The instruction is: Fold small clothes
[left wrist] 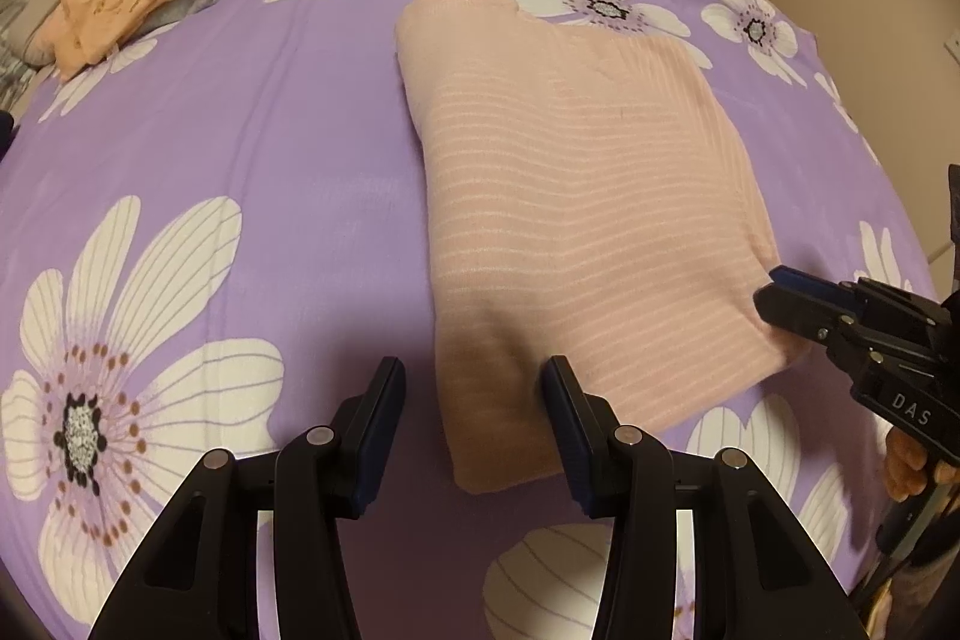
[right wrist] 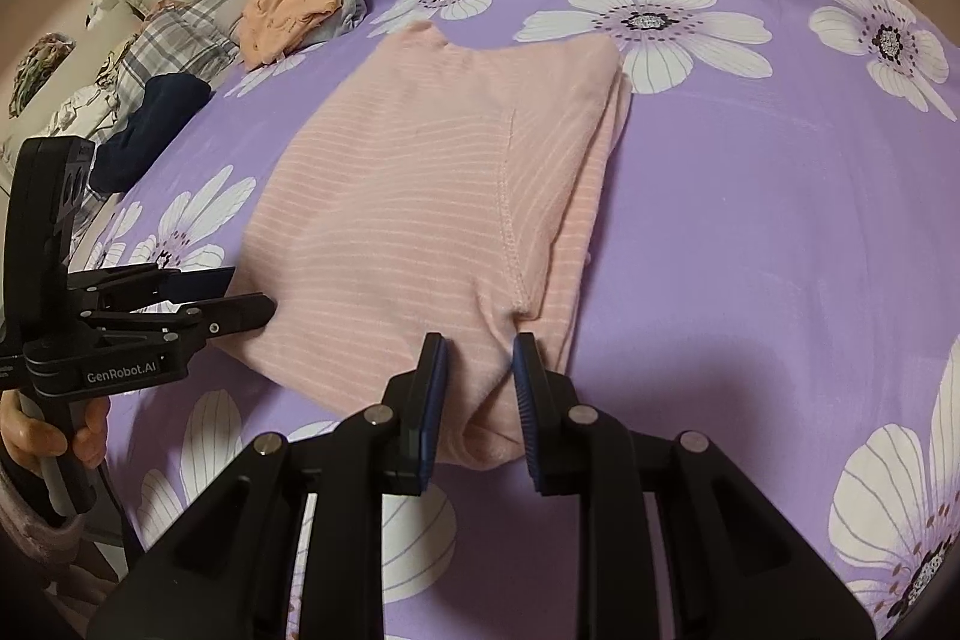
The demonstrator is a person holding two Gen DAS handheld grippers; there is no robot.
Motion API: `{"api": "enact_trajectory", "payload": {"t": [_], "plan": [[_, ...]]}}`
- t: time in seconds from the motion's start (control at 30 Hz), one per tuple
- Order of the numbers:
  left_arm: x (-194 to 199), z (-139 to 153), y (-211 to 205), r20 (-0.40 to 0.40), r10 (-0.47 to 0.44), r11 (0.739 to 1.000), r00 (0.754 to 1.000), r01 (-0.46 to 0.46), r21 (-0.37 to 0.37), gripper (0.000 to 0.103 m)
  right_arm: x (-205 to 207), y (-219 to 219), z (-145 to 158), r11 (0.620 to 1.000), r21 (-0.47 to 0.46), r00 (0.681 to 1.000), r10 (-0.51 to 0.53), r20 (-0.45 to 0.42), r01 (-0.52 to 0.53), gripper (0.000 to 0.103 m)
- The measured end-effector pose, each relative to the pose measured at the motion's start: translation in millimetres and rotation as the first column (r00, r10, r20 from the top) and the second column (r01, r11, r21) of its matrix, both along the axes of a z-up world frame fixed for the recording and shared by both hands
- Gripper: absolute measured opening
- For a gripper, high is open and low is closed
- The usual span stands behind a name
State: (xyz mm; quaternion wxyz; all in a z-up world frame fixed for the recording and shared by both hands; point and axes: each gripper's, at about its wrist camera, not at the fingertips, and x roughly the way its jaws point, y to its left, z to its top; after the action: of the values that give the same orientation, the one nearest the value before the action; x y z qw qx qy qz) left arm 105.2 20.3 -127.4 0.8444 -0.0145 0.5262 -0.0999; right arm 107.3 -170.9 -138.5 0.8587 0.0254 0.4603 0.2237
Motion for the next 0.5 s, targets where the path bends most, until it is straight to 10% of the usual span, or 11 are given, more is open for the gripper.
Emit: {"api": "enact_trajectory", "payload": {"t": [0.5], "plan": [[-4.4,0.9,-0.8,-0.001,-0.001,1.000,1.000,0.001,0.011,0.047,-1.4,-0.3,0.4,1.000,0.005,1.000,-0.003,-0.004,0.003,0.024]]}}
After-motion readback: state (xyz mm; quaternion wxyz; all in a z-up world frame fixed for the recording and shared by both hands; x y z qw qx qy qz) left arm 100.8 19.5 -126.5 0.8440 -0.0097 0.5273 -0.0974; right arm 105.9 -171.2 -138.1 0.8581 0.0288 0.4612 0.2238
